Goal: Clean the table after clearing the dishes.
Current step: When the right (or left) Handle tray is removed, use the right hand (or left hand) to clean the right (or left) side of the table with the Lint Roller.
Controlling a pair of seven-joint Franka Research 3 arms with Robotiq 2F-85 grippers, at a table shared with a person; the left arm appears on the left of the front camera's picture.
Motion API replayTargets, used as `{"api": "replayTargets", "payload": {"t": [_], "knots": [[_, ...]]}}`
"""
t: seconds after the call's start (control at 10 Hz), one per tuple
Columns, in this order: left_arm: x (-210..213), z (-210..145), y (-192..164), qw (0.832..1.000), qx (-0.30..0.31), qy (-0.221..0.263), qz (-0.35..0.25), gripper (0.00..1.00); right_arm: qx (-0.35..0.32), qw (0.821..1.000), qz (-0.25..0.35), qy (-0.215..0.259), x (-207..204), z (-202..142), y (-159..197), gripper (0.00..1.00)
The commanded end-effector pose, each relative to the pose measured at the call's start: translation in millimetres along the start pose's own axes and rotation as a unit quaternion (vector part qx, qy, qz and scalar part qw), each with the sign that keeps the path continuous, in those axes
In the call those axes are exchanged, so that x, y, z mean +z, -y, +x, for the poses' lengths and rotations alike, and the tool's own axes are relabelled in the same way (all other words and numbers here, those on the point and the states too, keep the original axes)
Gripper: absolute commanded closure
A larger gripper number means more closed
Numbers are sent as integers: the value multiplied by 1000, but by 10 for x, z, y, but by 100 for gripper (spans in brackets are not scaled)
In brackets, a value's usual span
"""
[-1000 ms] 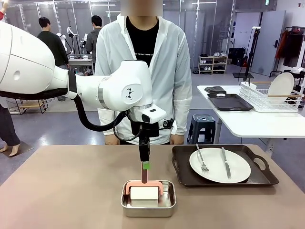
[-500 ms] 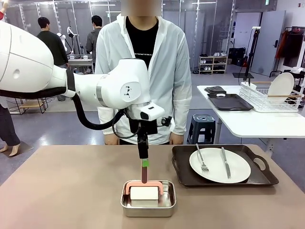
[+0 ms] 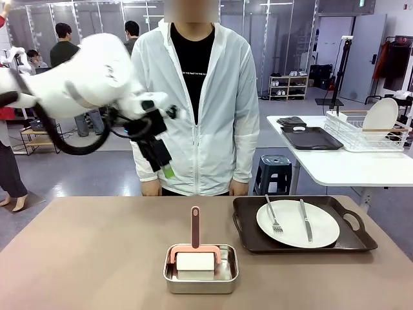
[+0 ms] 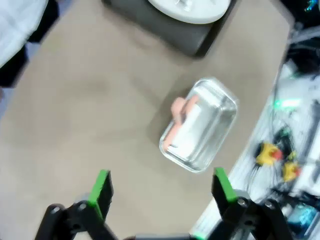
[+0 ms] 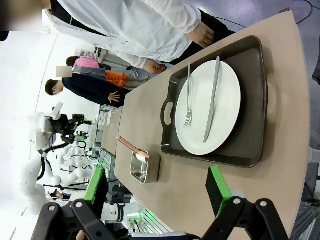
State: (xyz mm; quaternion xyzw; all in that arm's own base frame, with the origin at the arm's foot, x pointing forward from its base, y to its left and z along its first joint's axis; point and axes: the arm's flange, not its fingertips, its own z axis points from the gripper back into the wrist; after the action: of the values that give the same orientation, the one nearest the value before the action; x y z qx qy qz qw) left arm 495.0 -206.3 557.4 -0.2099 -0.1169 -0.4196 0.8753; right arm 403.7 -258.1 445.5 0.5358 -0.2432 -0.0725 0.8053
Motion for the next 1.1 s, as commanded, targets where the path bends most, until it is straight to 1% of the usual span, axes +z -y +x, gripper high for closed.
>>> {"api": "replayTargets", "payload": {"t": [0.0, 0.1, 0.3, 0.5, 0.6, 0.7, 0.8, 0.9, 1.0], "knots": [[383, -897, 25, 979, 109, 161, -57, 0, 1, 1000, 1, -1, 5, -16, -25, 0], [584, -1286, -49, 960, 148, 219, -93, 0, 1, 1000, 1, -1, 5, -16, -25, 0], [826, -1968, -216, 928, 185, 288, -150, 0, 1, 1000, 1, -1, 5, -16, -25, 0], [1078, -2754, -435, 886, 221, 362, -189, 0, 1, 1000, 1, -1, 5, -16, -25, 0], [1112, -3066, -528, 876, 226, 363, -225, 0, 1, 1000, 1, -1, 5, -16, -25, 0], [1125, -3354, -624, 862, 256, 378, -221, 0, 1, 1000, 1, -1, 5, -16, -25, 0], [1131, -3629, -735, 841, 281, 407, -219, 0, 1, 1000, 1, -1, 5, -16, -25, 0], [1149, -3815, -795, 832, 287, 421, -219, 0, 1, 1000, 1, -1, 5, -16, -25, 0], [1161, -3976, -844, 827, 293, 421, -228, 0, 1, 1000, 1, -1, 5, -16, -25, 0]]}}
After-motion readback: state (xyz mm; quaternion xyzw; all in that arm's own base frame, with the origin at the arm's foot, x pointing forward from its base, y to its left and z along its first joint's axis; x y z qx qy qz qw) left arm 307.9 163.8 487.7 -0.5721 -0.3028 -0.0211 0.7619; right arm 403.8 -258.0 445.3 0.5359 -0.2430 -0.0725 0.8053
